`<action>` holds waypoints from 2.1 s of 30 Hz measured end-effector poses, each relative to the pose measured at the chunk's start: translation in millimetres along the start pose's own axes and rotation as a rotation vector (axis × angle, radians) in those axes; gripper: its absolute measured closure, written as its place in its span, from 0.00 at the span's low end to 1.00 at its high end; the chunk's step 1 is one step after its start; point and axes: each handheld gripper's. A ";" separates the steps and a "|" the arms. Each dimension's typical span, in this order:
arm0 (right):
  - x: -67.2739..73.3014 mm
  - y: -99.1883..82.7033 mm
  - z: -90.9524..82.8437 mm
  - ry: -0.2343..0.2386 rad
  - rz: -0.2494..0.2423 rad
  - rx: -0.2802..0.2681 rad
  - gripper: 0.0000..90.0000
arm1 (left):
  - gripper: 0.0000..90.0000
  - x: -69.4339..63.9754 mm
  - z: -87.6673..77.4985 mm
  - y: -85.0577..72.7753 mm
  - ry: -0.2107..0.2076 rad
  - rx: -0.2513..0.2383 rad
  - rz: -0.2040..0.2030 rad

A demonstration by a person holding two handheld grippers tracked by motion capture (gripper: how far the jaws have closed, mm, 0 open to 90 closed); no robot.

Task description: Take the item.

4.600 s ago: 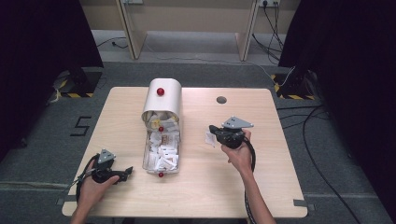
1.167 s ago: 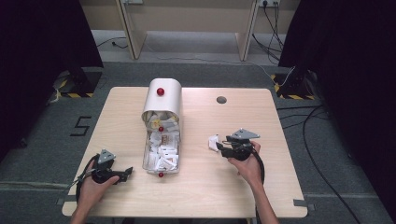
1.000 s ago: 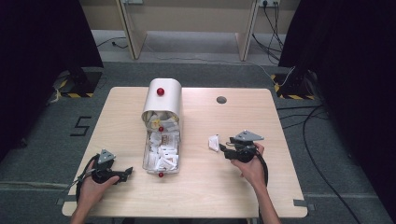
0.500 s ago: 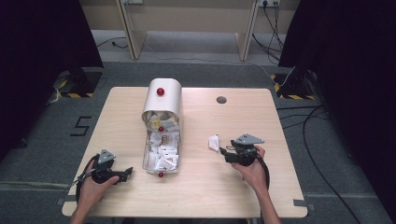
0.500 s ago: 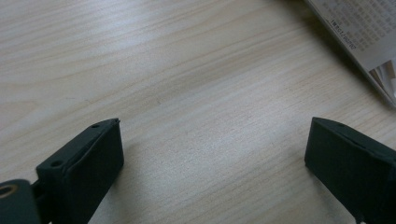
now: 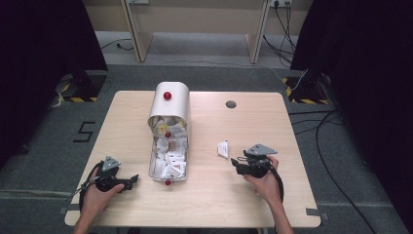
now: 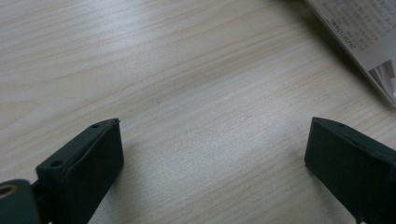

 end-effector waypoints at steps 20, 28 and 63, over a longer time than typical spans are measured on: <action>6.6 -22.0 -13.7 -0.018 0.028 0.026 0.32 | 0.04 -0.1 -0.1 -0.1 0.000 0.000 0.000; 8.1 -34.2 -18.5 -0.021 0.037 0.043 0.31 | 0.04 -0.1 -0.1 -0.1 0.000 0.000 0.000; 9.4 -72.1 -44.3 -0.053 0.072 0.080 0.29 | 0.04 -0.1 -0.1 -0.1 0.000 0.000 0.000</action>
Point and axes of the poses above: each handheld gripper's, and its own axes: z roughly forward along the jaws, y roughly out of its top, x roughly to its left, and after that the axes turned 10 degrees about y, right-handed
